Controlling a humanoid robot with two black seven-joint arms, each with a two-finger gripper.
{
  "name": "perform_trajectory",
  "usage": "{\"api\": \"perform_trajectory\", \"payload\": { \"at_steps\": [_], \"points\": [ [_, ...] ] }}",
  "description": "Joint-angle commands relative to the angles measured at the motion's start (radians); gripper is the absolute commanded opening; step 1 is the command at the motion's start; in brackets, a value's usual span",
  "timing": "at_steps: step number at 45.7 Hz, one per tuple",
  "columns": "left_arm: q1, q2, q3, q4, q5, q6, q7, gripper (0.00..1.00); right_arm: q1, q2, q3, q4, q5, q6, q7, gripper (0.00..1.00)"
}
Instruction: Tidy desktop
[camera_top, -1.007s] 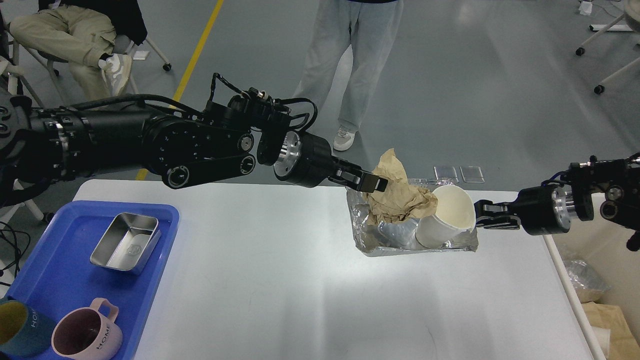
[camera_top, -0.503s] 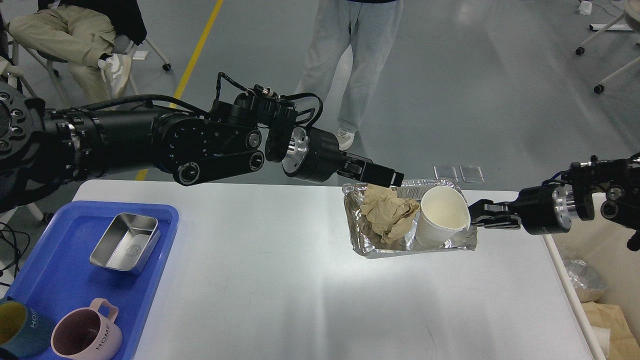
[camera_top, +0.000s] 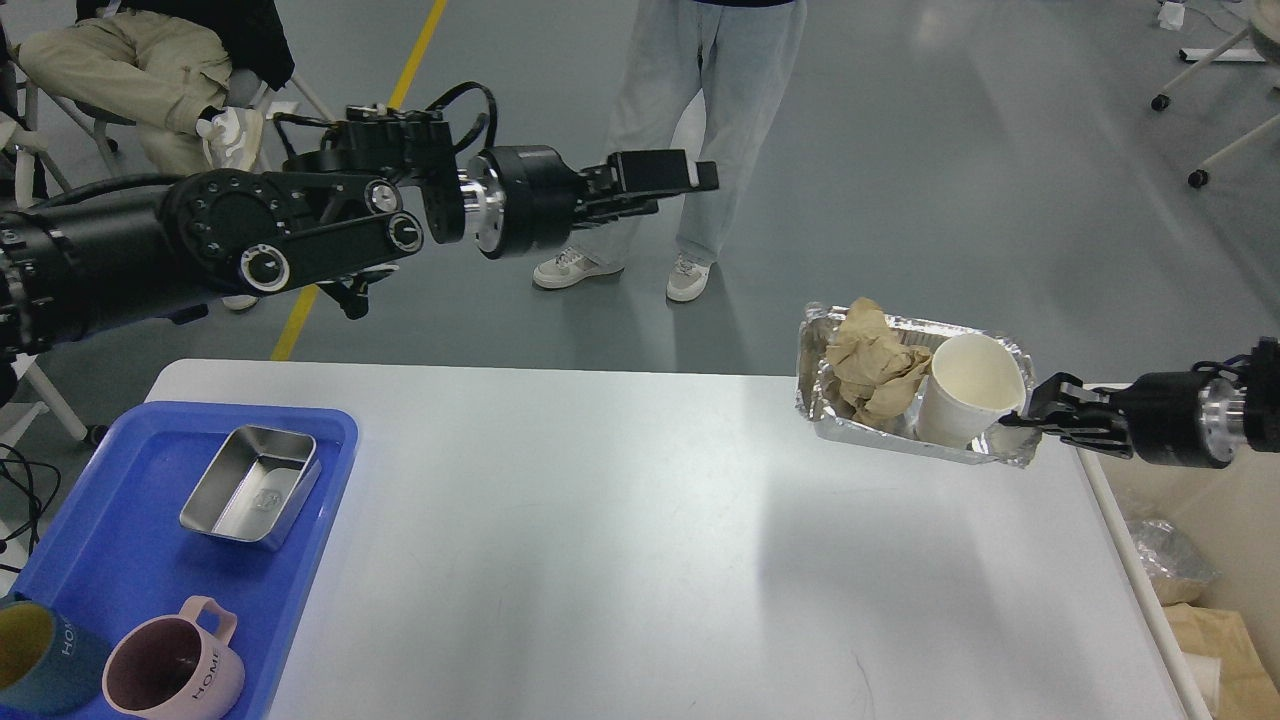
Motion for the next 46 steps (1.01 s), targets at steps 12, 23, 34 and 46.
{"api": "perform_trajectory", "payload": {
  "at_steps": [12, 23, 34, 46],
  "points": [
    [0.201, 0.188, -0.201, 0.0, -0.022, 0.193, 0.001, 0.86, -0.188, -0.049, 0.001, -0.179, 0.321, -0.017, -0.012, 0.0],
    [0.337, 0.223, -0.368, 0.008, -0.066, 0.35, 0.001, 0.87, -0.362, -0.078, 0.016, -0.305, 0.508, -0.017, -0.009, 0.0],
    [0.431, 0.223, -0.472, 0.02, -0.143, 0.508, -0.006, 0.87, -0.532, -0.078, 0.018, -0.334, 0.738, -0.044, -0.014, 0.0],
    [0.486, 0.214, -0.598, 0.061, -0.218, 0.577, -0.002, 0.87, -0.675, -0.043, 0.021, -0.337, 0.872, -0.126, -0.015, 0.0]
  ]
}}
